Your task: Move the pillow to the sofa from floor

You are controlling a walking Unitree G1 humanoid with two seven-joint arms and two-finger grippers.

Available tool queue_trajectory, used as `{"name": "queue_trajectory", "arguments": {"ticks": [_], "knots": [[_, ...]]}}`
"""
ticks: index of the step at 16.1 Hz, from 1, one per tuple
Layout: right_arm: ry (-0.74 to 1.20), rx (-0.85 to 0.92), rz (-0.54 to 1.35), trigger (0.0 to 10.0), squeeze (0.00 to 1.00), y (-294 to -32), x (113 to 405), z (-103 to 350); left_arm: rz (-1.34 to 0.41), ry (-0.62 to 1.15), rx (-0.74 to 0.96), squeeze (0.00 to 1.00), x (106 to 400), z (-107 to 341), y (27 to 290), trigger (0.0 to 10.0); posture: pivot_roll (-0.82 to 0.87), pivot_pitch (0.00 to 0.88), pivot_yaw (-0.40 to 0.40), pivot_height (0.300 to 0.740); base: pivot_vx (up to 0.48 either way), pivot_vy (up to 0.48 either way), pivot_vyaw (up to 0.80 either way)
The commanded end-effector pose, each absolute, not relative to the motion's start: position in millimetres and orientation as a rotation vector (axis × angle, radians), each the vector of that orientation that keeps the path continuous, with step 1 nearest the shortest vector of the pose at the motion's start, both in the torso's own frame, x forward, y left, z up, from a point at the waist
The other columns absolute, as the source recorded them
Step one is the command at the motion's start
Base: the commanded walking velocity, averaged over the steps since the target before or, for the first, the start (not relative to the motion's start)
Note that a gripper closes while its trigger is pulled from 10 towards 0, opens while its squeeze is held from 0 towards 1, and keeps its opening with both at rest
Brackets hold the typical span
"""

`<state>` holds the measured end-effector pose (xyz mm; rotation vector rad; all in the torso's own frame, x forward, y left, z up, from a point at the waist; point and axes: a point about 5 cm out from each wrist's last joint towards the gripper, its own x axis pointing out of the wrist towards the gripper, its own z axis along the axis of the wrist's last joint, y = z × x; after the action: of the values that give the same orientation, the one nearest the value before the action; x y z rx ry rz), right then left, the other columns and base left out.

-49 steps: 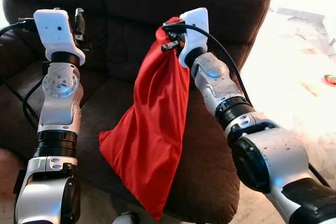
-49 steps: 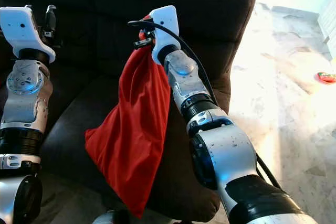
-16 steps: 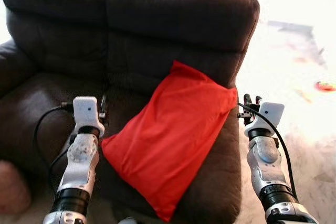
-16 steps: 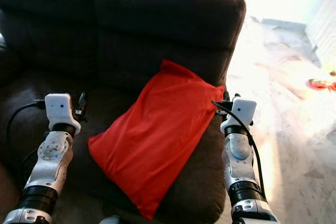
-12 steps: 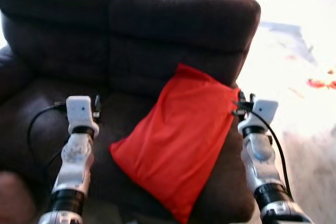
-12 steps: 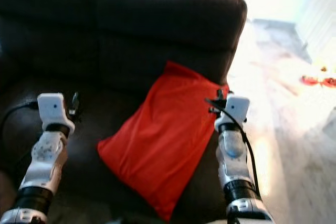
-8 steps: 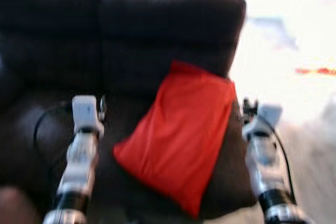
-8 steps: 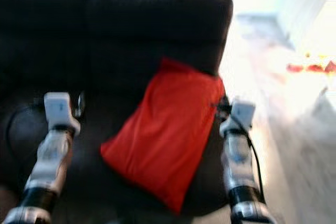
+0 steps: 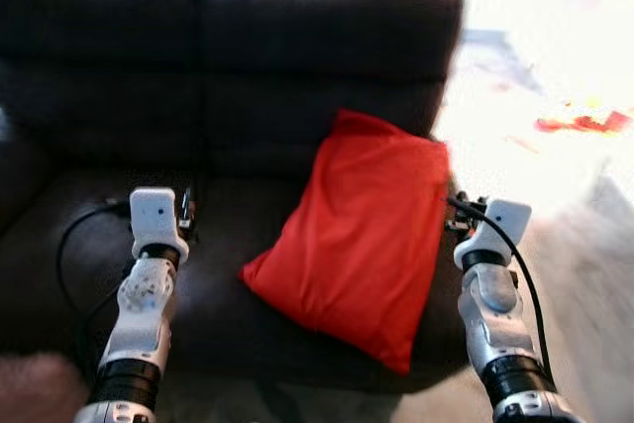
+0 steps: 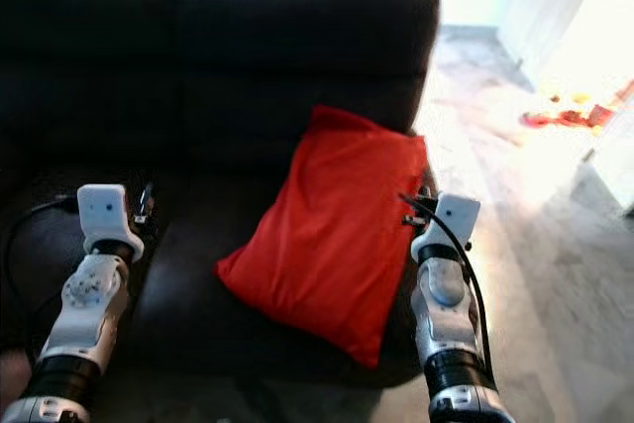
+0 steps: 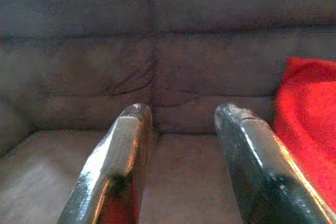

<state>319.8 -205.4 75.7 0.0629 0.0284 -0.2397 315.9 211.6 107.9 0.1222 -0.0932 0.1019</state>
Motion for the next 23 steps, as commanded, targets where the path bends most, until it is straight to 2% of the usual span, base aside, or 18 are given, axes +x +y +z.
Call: {"name": "queue_trajectory", "arguments": {"ticks": [1, 6, 10, 12, 14, 19, 23], "knots": [[0.019, 0.07, -0.262, 10.0, 0.0, -210, 320, 78, 0.091, -0.074, 0.111, 0.0, 318, 106, 209, 10.0, 0.06, 0.038, -0.033, 0.74, 0.0, 0.382, 0.0], [0.034, 0.071, -0.256, 10.0, 0.0, -206, 319, 76, 0.09, -0.065, 0.114, 0.0, 319, 104, 210, 10.0, 0.06, 0.045, -0.033, 0.74, 0.0, 0.444, 0.0], [0.041, 0.077, -0.256, 10.0, 0.0, -206, 320, 75, 0.089, -0.062, 0.127, 0.0, 319, 104, 211, 10.0, 0.06, 0.046, -0.032, 0.74, 0.0, 0.0, 0.0], [0.062, 0.092, -0.261, 10.0, 0.0, -206, 320, 72, 0.098, -0.055, 0.117, 0.0, 319, 104, 213, 10.0, 0.07, 0.047, -0.032, 0.74, 0.0, 0.48, 0.0], [0.067, 0.094, -0.261, 10.0, 0.0, -205, 319, 71, 0.096, -0.056, 0.131, 0.0, 320, 104, 213, 10.0, 0.07, 0.048, -0.03, 0.74, 0.0, 0.386, -0.77], [0.086, 0.078, -0.271, 10.0, 0.0, -209, 316, 65, -0.004, 0.0, 0.145, 0.0, 317, 92, 201, 10.0, 0.07, 0.047, -0.025, 0.74, 0.0, 0.0, -0.1], [0.105, 0.083, -0.271, 10.0, 0.0, -209, 315, 61, -0.018, -0.011, 0.141, 0.0, 317, 94, 197, 10.0, 0.07, 0.047, -0.024, 0.74, 0.0, 0.0, 0.0]]}}
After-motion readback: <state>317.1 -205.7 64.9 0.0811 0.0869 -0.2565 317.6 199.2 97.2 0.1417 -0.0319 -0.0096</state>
